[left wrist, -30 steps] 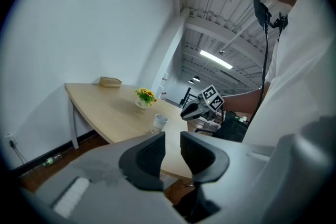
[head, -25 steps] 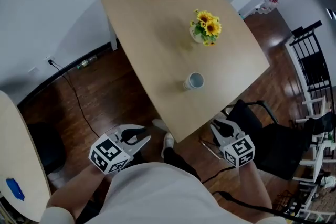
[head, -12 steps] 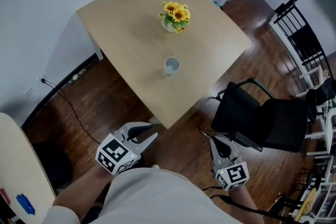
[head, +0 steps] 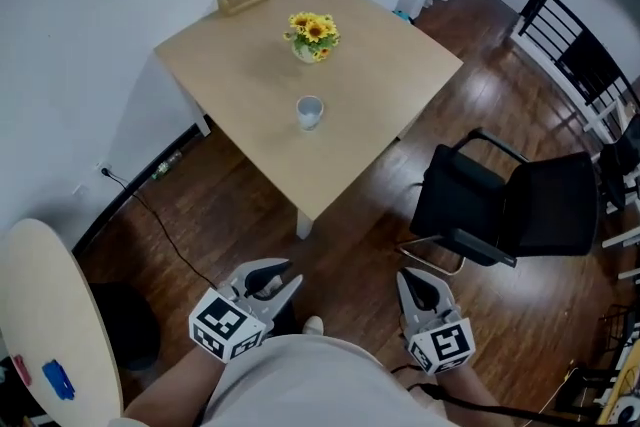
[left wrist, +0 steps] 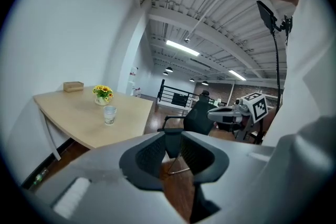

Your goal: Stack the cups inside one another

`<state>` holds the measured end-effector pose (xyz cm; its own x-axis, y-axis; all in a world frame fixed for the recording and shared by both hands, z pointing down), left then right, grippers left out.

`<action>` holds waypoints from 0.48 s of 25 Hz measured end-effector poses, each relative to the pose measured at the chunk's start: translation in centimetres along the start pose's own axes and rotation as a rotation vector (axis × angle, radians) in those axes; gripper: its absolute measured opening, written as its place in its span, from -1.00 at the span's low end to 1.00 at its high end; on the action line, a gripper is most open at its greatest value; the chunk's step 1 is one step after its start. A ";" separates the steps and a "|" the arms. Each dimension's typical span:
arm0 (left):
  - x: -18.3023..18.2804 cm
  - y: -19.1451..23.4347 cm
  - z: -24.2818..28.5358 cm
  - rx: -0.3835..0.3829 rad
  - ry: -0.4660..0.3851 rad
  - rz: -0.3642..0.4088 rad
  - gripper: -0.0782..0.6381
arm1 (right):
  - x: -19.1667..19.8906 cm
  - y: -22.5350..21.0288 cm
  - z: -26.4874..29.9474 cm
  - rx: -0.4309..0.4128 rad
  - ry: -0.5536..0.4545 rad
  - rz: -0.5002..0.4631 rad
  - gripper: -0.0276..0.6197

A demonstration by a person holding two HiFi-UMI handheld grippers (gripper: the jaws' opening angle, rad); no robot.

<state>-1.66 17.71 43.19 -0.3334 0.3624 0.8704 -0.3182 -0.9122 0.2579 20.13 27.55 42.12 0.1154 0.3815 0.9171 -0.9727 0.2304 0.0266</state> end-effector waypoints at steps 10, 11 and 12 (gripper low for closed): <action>3.8 -6.3 -2.4 -0.045 0.037 0.002 -0.51 | 3.3 3.2 -5.8 -0.055 -0.029 -0.007 -0.90; 3.7 -6.8 -2.3 -0.044 0.031 0.006 -0.51 | 3.5 3.4 -6.2 -0.059 -0.028 -0.011 -0.90; 3.5 -7.3 -2.3 -0.044 0.026 0.013 -0.51 | 3.7 3.6 -6.6 -0.064 -0.029 -0.012 -0.90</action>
<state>-2.49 26.08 43.36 -0.3601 0.3563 0.8622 -0.3526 -0.9076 0.2278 18.41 35.72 42.92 0.1207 0.3525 0.9280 -0.9564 0.2917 0.0135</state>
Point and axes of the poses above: the fingertips, and each gripper's own axes: z forward along the fingers, y to its left, x out of its underside, the point moved 5 cm from there along -z, backward along the fingers, and after that the axes turned 4 degrees about y, right-handed, at the moved point
